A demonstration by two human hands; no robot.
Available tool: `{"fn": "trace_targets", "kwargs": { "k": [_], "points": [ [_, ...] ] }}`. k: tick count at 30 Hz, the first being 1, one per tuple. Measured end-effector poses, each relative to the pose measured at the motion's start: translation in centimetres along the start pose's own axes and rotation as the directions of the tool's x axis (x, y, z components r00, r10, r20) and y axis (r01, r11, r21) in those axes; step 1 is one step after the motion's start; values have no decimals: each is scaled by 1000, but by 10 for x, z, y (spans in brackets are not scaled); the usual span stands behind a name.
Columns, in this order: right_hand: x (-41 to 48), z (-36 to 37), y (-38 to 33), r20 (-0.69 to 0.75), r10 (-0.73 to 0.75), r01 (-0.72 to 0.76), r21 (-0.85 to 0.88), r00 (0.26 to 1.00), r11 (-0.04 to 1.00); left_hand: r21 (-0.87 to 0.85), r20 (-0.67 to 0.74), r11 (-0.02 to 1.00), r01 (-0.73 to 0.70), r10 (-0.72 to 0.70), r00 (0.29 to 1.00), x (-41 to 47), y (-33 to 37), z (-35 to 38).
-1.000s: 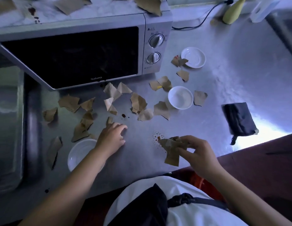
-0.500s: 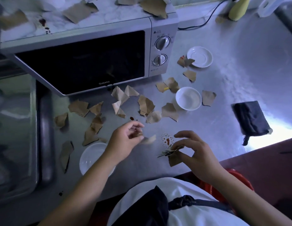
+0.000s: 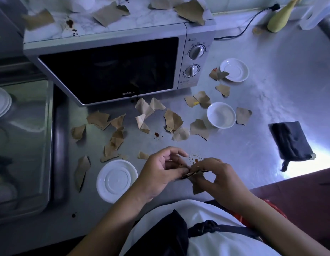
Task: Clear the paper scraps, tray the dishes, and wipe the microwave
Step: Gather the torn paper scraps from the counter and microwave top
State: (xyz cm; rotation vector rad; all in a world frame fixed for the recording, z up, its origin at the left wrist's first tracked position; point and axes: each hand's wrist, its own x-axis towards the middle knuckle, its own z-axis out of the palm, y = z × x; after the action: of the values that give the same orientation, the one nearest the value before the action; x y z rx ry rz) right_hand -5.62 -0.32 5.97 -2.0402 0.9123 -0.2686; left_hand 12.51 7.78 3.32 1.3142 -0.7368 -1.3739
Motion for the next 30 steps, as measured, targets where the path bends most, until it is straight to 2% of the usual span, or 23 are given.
{"fn": "trace_targets", "kwargs": {
  "k": [4,6,8,10,12,17,21,30],
  "points": [
    [3,2,-7,23,35,-35,32,999,999,-6,18,1000,-19,19,1000,-5,3,-6],
    [4,4,-9,57,51,-57,102,997,993,17,38,1000,-25,24,999,-9,4,-11],
    [5,5,-11,65,62,-71,139,996,988,131,67,991,-23,14,998,-14,4,-17],
    [8,7,-13,75,42,-51,120,996,991,320,47,946,-43,29,998,-20,1,-18],
    [9,8,-14,112,11,-22,91,994,996,404,-24,913,-62,78,997,-26,-3,-14],
    [13,13,-11,205,-67,51,84,976,995,441,-173,894,-79,171,970,-48,-8,-1],
    [11,14,-8,246,-261,269,3,934,963,417,-285,909,-11,142,948,-74,-13,9],
    [8,31,-16,399,-412,357,209,819,911,351,-577,921,170,70,813,-125,-31,25]
  ]
}}
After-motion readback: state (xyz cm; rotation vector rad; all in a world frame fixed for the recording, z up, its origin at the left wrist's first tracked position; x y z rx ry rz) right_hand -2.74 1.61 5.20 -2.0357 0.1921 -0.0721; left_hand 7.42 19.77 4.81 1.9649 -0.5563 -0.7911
